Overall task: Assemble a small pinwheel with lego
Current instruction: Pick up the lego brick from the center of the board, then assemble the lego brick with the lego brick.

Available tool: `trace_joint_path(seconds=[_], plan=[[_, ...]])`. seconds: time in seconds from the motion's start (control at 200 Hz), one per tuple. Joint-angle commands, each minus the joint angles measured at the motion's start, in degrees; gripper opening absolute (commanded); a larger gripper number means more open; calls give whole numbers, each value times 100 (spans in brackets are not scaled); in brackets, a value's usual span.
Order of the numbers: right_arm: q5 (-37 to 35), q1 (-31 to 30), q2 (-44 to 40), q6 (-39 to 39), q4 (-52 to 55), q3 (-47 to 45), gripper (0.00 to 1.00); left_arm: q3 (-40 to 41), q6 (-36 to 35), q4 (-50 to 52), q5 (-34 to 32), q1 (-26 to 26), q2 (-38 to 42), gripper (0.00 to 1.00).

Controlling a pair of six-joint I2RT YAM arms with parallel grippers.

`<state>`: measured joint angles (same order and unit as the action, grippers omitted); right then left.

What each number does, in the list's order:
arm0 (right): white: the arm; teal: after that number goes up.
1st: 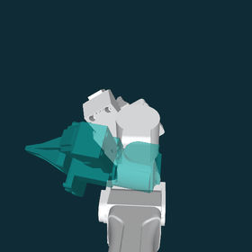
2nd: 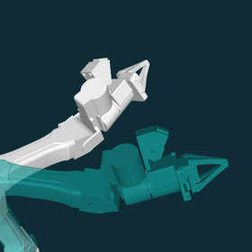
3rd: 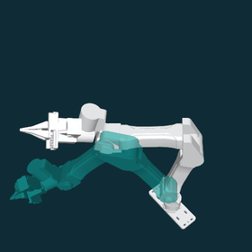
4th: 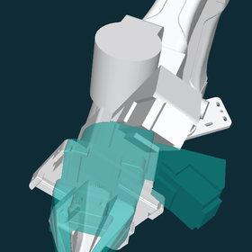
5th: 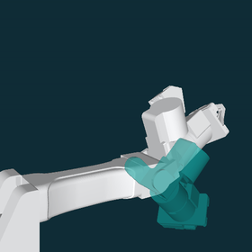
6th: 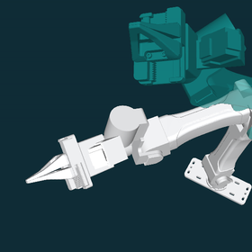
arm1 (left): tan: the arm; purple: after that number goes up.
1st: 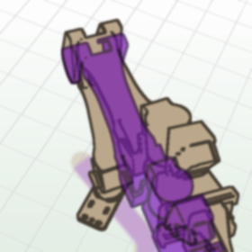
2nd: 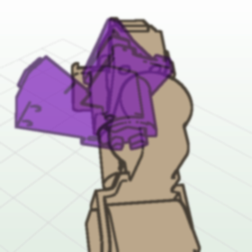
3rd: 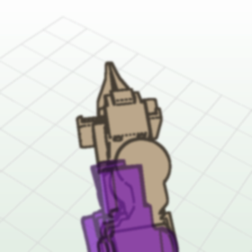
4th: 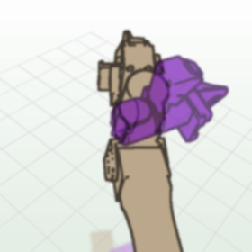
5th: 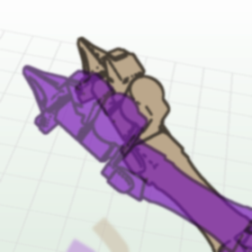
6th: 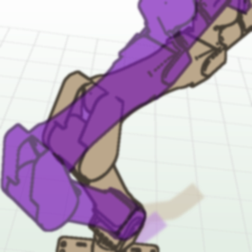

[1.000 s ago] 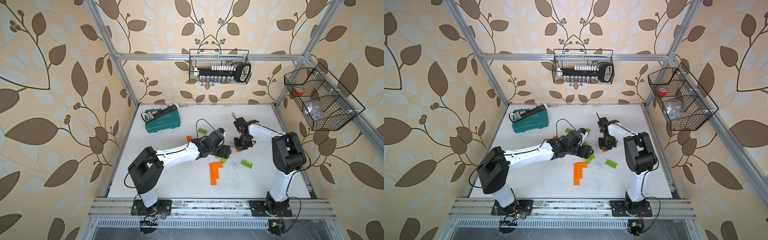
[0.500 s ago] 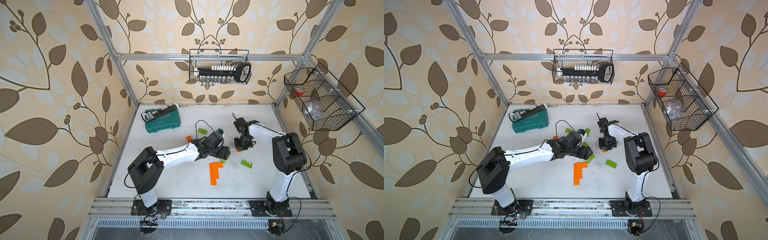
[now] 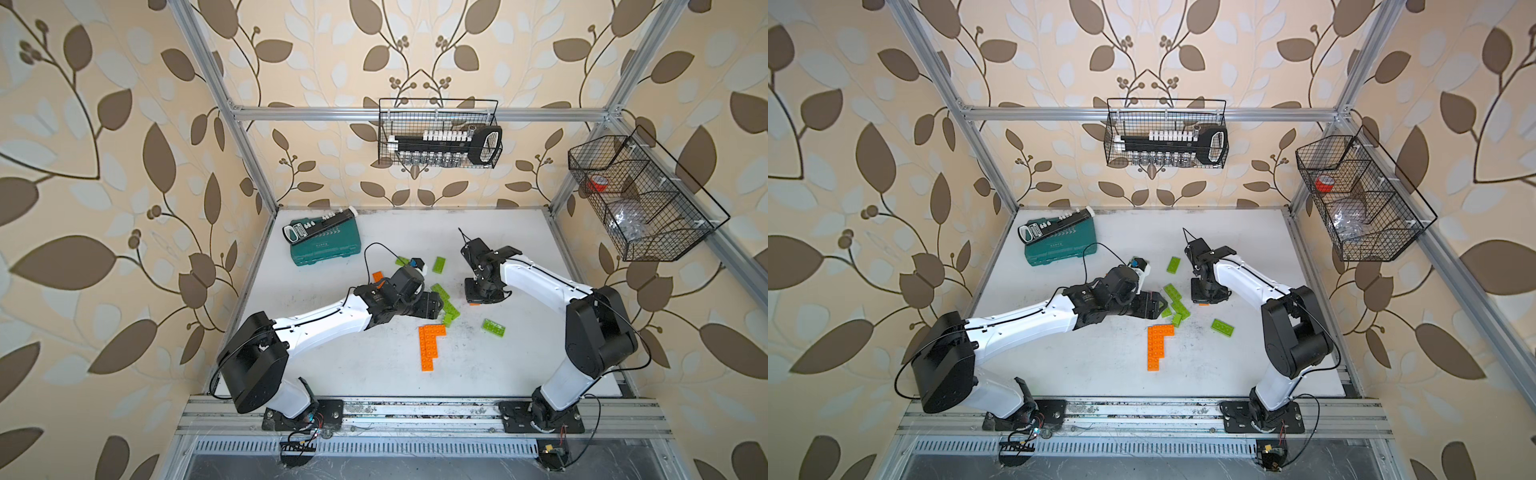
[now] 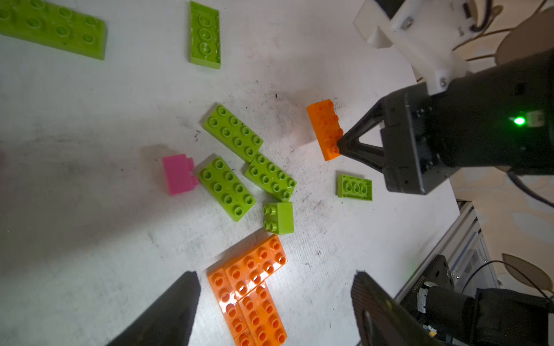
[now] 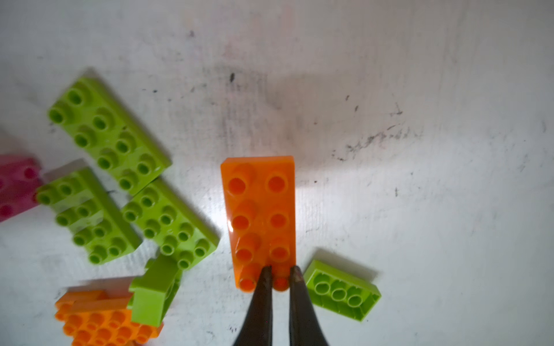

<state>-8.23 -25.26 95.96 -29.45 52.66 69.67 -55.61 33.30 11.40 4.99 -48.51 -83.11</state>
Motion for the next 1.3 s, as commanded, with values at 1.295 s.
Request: trace_joint_path(seconds=[1.295], plan=[[164, -2844, 1311, -3023, -178, 952, 4, 2200, 758, -85, 195, 936, 2097, 84]])
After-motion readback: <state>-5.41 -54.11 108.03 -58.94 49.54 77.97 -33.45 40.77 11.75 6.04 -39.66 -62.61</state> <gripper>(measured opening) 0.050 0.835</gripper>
